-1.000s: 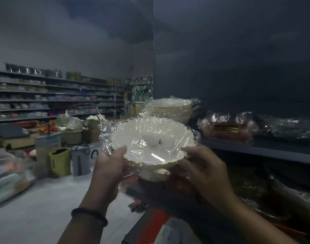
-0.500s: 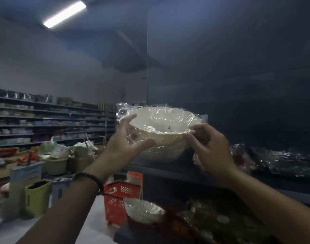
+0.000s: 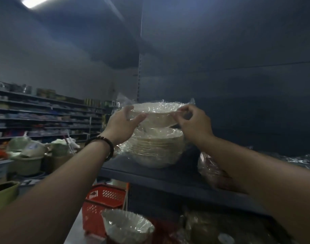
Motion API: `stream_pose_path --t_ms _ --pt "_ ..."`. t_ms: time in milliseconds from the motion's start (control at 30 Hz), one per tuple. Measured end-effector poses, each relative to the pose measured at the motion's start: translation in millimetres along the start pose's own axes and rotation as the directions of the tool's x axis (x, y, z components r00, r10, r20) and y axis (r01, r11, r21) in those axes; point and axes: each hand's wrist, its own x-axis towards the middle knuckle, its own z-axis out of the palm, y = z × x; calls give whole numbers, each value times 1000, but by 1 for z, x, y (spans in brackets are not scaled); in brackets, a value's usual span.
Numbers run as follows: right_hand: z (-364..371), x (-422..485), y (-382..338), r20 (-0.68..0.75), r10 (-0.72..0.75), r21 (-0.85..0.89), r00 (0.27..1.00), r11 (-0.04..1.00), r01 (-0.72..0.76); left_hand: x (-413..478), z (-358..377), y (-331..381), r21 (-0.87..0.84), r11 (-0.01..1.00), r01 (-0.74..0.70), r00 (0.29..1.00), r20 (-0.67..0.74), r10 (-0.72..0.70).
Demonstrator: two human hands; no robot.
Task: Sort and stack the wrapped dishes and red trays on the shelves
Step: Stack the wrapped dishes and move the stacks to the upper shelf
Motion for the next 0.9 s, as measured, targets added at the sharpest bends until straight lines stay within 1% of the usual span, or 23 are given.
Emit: stream_pose_path --t_ms 67,167,233,300,367,400,467,533,667,800,900 --pt "13 11 17 30 50 -48 998 998 -49 10 17 -12 37 999 1 1000 -11 0" --pt "26 18 38 105 134 -146 985 982 -119 12 38 -30 76 996 56 998 22 -58" --pt "31 19 48 139 156 -216 978 969 -124 9 50 -41 89 991 97 993 51 -102" --pt "36 17 53 137 134 -290 981 953 -90 6 56 -48 109 987 114 991 54 -121" --pt "39 18 56 140 99 -363 985 931 -42 4 58 -54 184 977 105 993 29 -112" --pt "39 19 58 154 93 -381 984 924 -28 3 59 -57 237 968 78 996 25 -86" --pt "37 19 60 217 148 -390 965 919 -53 5 62 -65 303 953 0 999 34 -11" --pt "34 18 61 266 195 -421 944 904 -68 4 64 -68 304 952 -27 998 64 7" --pt "32 17 61 331 219 -505 918 863 -24 2 68 -65 298 955 1 995 95 -31" --pt "34 17 62 371 242 -537 897 843 -5 3 68 -65 222 974 43 989 127 -72" --pt "32 18 57 397 273 -563 876 826 -2 1 69 -66 141 988 57 989 130 -75"
